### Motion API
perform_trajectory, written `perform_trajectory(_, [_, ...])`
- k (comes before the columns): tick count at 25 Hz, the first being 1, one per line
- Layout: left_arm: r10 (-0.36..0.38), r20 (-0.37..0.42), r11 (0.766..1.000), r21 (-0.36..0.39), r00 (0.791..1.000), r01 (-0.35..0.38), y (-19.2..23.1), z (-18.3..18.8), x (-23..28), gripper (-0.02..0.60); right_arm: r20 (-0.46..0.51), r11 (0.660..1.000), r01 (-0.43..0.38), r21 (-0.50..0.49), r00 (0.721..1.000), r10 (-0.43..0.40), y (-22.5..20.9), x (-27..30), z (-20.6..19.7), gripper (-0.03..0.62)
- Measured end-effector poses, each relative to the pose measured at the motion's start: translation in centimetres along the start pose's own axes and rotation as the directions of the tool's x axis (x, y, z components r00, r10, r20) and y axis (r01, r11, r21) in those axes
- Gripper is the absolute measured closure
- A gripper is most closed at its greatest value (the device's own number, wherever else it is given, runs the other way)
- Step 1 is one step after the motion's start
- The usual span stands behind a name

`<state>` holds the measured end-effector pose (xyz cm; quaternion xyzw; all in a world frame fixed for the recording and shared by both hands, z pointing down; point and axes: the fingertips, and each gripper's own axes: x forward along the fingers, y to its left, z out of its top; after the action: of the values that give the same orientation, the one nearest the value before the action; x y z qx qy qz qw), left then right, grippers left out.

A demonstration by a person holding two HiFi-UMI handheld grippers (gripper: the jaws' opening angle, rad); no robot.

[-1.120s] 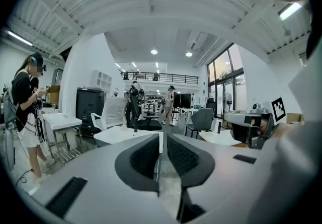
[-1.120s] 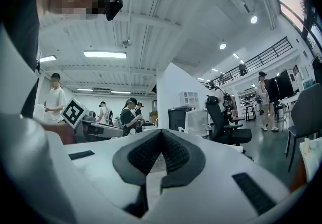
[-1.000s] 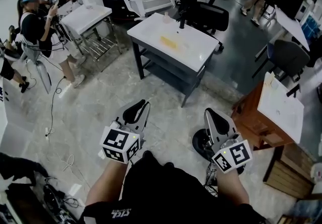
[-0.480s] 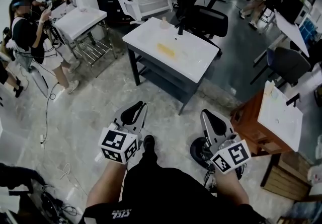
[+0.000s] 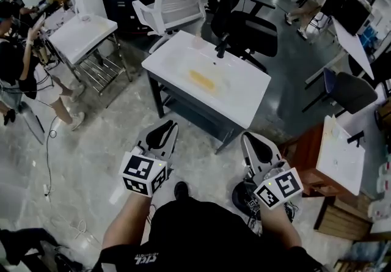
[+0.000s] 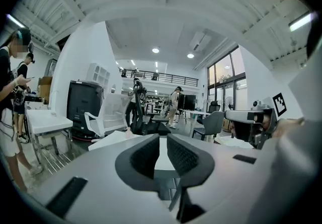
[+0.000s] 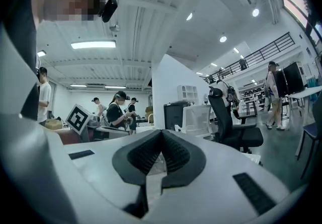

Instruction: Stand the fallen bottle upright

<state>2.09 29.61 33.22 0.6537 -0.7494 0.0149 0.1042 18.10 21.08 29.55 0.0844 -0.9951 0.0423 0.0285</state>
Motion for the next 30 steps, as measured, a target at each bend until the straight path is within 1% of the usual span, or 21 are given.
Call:
perform_trajectory(4, [-0.017, -0.006, 1.0, 0.023, 1.0, 0.017, 4.6, 0.9, 2.9, 0.526, -0.018, 1.0, 0.03, 0.009, 0.999, -0.03, -1.3, 5.2, -0.2, 0.58])
perform_trajectory(7, [-0.021, -0.019, 0.999, 0.029, 1.0, 0.022, 7.2, 1.0, 4.6, 0.532, -0.032, 0.999, 0.039, 0.021, 0.999, -0.038, -1.8, 8.0, -0.7, 0.58])
perform_trajectory(12, [-0.034, -0.028, 0.999, 0.018, 0.999, 0.034, 9.3, 0.9, 6.9, 0.541, -0.066, 0.998, 0.048, 0.044, 0.997, -0.045, -3.4, 10.9, -1.8, 0.581])
perform_trajectory(19, [-0.041, -0.06, 0.999, 0.011, 0.997, 0.042, 11.5, 0.2, 11.4, 0.546, -0.076, 0.997, 0.036, 0.075, 0.997, -0.03, -6.9, 15.0, -3.1, 0.58])
perform_trajectory(24, [-0.041, -0.088, 0.999, 0.023, 0.995, 0.044, 13.3, 0.4, 16.8, 0.546, -0.072, 0.994, 0.036, 0.101, 0.997, -0.028, -11.9, 18.4, -3.7, 0.58])
perform_trajectory(30, [-0.064, -0.138, 0.996, 0.051, 0.988, 0.071, 14.4, 1.6, 26.7, 0.546, -0.068, 0.99, 0.041, 0.138, 0.997, -0.032, -20.5, 22.7, -3.6, 0.58])
